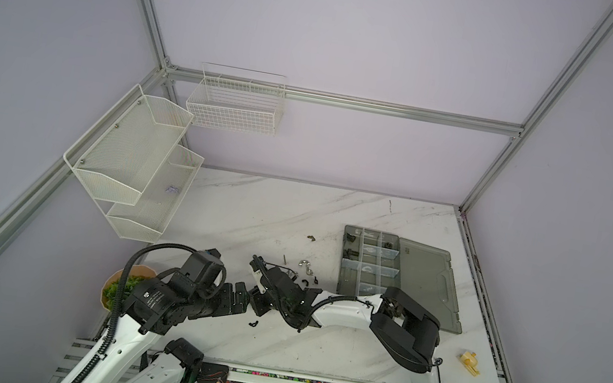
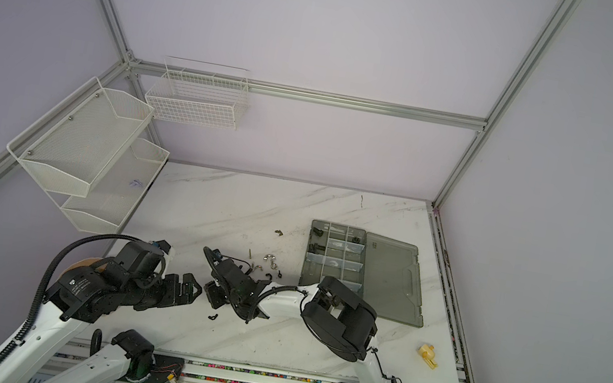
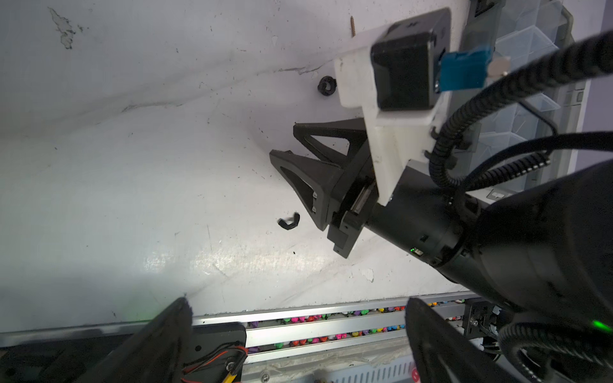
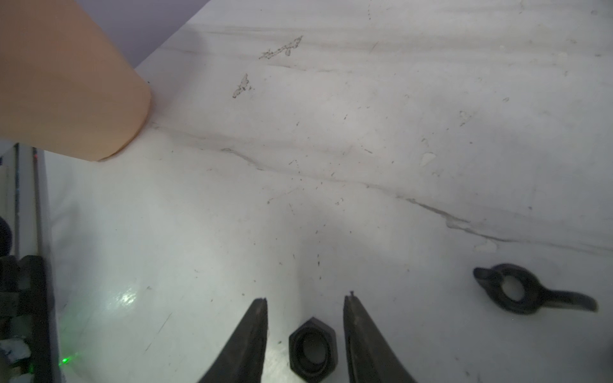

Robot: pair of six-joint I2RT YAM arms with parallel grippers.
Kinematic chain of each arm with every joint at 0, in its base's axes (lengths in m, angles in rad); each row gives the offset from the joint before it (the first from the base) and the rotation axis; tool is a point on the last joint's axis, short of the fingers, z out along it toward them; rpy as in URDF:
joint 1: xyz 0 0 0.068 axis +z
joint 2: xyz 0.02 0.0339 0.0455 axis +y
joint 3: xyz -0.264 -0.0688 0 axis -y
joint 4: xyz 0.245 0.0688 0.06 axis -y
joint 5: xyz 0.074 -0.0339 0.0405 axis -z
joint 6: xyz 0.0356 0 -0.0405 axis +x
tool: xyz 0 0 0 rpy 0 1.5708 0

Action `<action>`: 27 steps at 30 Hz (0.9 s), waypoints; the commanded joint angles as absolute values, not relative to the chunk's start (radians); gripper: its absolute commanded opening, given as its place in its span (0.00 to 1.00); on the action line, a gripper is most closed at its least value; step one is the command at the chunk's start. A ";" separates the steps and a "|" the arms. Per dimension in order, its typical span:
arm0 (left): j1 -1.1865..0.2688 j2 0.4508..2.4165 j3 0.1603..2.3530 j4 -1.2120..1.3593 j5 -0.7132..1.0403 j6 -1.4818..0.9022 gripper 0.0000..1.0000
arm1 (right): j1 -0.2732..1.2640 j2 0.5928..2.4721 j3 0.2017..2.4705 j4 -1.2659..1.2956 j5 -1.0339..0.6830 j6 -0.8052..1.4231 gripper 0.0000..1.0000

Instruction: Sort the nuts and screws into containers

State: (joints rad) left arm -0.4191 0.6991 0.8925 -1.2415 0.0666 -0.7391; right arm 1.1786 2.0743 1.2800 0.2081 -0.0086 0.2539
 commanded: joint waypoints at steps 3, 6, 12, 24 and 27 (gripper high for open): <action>-0.415 0.675 0.978 -1.246 0.025 -0.754 1.00 | 1.211 2.118 1.351 0.051 0.082 0.214 0.42; -0.415 0.667 0.976 -1.241 0.032 -0.758 1.00 | 1.214 2.128 1.362 0.021 0.094 0.216 0.41; -0.415 0.647 0.982 -1.242 0.020 -0.761 1.00 | 1.222 2.119 1.368 -0.017 0.107 0.219 0.38; -0.414 0.633 0.977 -1.239 0.009 -0.752 1.00 | 1.225 2.144 1.404 -0.045 0.126 0.227 0.24; -0.415 0.646 0.987 -1.237 0.011 -0.746 1.00 | 1.224 2.146 1.419 -0.054 0.111 0.236 0.19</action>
